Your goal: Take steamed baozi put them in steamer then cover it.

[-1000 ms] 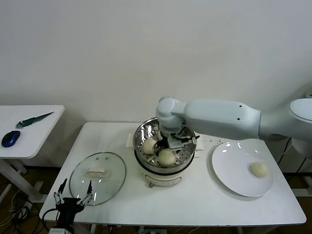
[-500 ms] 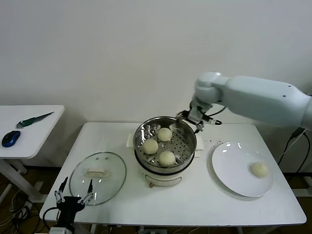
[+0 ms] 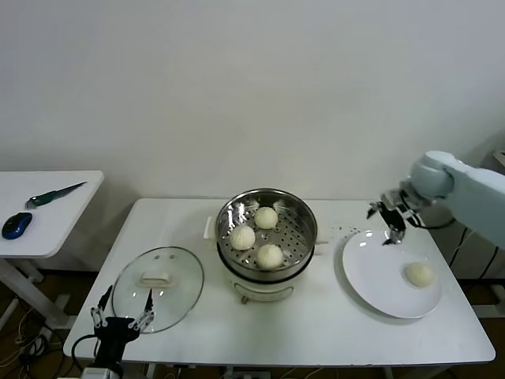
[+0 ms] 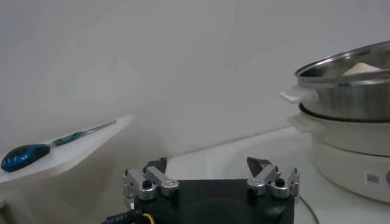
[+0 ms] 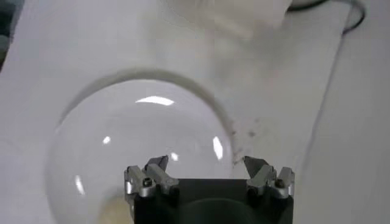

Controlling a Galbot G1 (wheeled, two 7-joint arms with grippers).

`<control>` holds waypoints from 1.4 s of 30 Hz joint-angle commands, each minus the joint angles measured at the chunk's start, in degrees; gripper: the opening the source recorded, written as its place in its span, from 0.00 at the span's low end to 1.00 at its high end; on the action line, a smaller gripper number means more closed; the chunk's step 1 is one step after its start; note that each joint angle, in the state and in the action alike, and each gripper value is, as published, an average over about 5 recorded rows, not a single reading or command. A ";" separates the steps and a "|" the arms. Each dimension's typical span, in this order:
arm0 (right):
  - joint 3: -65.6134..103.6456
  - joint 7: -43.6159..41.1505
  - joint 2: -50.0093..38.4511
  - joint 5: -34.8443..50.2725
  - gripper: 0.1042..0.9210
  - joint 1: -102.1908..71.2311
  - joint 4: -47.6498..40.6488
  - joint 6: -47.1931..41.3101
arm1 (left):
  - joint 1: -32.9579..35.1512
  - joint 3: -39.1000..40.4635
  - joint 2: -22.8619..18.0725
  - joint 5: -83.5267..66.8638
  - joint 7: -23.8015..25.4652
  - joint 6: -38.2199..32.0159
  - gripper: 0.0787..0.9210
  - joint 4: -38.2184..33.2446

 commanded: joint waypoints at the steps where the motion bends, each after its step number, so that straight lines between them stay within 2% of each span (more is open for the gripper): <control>1: 17.96 -2.22 -3.67 -7.91 0.88 -18.99 -9.94 0.54 | 0.21 -0.07 -0.29 0.36 -0.02 0.13 0.88 0.02; 16: 21.13 -1.61 3.84 -11.09 0.88 -20.10 -18.70 2.00 | 0.13 -0.40 -0.54 0.80 -0.09 0.16 0.88 0.91; 27: 19.89 -1.22 6.43 -11.04 0.88 -18.82 -19.96 1.64 | 0.35 -0.68 -0.52 1.06 -0.11 -0.16 0.88 1.07; 30: 19.15 -1.24 6.30 -10.69 0.84 -18.19 -19.59 1.47 | 0.54 -0.83 -0.42 1.10 -0.09 -0.17 0.88 0.77; 36: 17.40 -1.25 5.54 -9.03 0.69 -15.84 -19.02 1.13 | 0.86 -0.82 -0.35 1.01 -0.10 -0.24 0.88 0.61; 42: 11.54 -1.31 4.49 -3.16 0.67 -9.88 -17.16 -0.21 | 1.15 -0.78 -0.23 0.80 -0.11 -0.42 0.88 0.58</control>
